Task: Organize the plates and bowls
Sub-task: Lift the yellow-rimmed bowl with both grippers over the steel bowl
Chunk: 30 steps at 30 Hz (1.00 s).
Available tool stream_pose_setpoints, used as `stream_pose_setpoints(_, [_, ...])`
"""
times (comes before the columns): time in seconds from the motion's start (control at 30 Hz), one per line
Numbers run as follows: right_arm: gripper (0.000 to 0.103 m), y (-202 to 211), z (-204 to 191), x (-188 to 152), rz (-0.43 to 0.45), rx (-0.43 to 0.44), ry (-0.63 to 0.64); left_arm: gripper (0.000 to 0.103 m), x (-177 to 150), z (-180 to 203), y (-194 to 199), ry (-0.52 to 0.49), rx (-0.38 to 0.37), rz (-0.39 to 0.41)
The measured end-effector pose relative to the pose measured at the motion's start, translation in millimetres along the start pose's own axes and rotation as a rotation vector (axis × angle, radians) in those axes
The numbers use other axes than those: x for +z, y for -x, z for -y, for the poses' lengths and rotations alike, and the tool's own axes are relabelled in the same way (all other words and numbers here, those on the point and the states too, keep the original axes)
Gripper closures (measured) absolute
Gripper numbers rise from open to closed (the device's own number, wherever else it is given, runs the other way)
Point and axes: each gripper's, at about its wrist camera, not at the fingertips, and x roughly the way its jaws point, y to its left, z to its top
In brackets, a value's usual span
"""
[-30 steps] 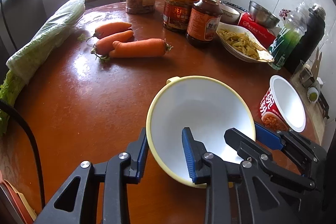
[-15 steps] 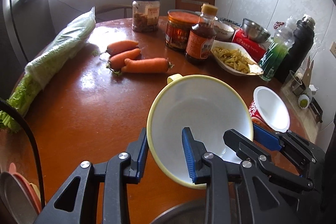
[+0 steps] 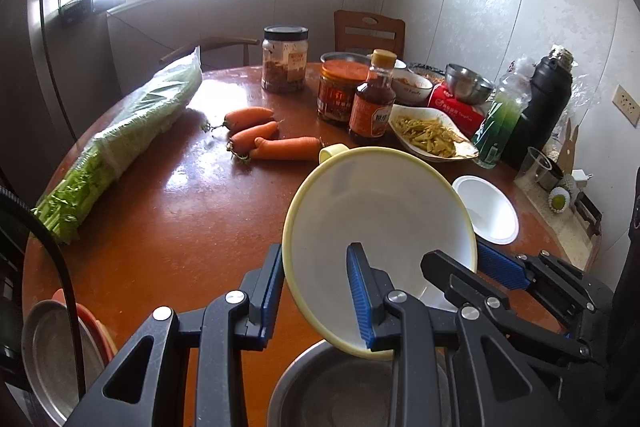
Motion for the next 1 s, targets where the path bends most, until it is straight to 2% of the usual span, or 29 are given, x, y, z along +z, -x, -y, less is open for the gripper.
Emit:
stream_pose_setpoints(0.67, [0.071, 66, -20, -16, 0.076, -0.024, 0.036, 0.071, -23, 20, 58, -0.028, -0.009, 0.08])
stream_pose_setpoints(1.0, [0.071, 84, -26, -28, 0.091, -0.029, 0.045, 0.071, -38, 25, 77, -0.043, -0.006, 0.1])
